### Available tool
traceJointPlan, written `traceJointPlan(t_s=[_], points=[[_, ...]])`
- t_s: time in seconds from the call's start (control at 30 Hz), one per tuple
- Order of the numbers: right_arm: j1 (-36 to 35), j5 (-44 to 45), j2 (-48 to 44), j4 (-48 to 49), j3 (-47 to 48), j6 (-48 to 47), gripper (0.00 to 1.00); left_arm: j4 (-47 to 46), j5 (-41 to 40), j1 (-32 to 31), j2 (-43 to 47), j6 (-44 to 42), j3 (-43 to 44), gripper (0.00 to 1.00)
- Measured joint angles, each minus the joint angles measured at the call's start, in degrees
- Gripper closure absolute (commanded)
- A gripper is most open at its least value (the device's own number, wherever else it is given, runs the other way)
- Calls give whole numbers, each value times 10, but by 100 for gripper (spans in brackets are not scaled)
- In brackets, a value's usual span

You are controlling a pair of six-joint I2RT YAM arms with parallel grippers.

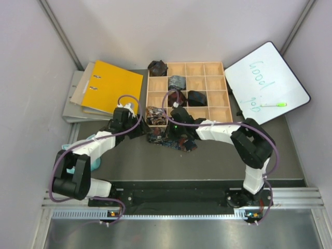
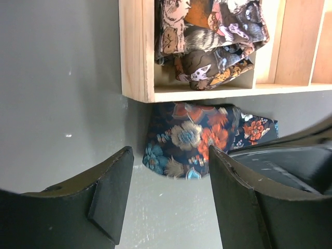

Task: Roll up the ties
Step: Roll the tie at the center of the board.

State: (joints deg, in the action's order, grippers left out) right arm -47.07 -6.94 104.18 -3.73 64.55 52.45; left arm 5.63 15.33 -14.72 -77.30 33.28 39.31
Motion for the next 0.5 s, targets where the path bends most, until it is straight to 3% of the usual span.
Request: traceJointPlan(t_s=[0.5], points=[[0,-49,26,45,-35,7,100,-104,59,1,-68,4,-33,36]])
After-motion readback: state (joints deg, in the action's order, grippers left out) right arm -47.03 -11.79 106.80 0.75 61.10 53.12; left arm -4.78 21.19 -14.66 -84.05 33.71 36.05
